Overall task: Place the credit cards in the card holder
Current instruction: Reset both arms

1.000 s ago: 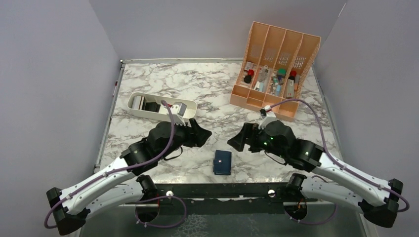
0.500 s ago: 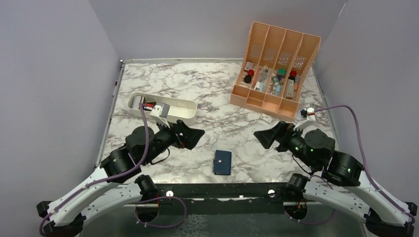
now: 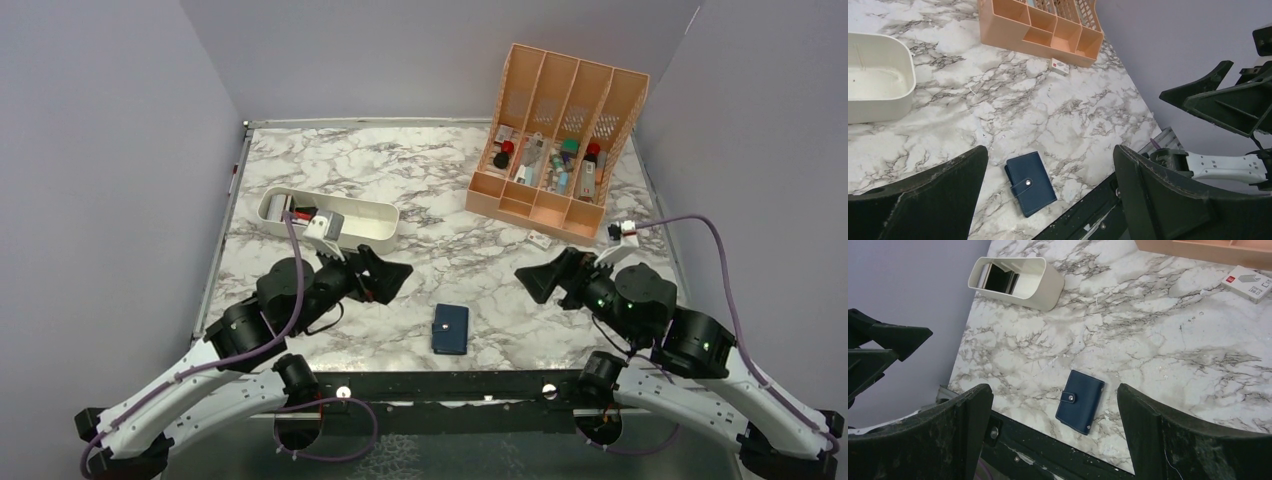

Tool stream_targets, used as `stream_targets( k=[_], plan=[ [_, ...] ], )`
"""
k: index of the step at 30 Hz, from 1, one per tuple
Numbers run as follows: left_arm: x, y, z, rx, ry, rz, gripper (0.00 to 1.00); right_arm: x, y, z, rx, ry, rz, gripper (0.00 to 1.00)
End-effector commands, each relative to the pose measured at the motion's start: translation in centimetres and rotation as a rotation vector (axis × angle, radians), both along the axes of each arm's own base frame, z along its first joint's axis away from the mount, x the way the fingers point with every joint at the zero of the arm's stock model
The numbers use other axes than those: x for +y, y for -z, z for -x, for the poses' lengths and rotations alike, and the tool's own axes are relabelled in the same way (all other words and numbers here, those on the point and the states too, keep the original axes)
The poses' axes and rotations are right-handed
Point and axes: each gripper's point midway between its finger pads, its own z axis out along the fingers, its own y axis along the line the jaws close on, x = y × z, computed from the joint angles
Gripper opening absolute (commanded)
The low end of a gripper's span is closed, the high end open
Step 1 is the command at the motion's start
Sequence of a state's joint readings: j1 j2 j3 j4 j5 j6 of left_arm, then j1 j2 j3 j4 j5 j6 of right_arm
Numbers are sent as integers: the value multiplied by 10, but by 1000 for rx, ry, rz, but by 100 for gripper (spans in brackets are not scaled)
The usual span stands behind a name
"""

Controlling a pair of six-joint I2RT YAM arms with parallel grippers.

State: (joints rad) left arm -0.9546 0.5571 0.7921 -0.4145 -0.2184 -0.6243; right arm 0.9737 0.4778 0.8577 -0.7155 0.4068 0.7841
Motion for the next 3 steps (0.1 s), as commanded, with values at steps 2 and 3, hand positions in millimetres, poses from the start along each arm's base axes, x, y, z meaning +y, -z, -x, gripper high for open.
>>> stream_targets(
  k=[2, 3],
  plan=[
    [7, 8, -7, -6, -45, -34, 99, -4, 7, -4, 8, 30, 34, 100],
    [7, 8, -7, -9, -47, -36, 99, -4, 8, -4, 8, 31, 36, 100]
  ],
)
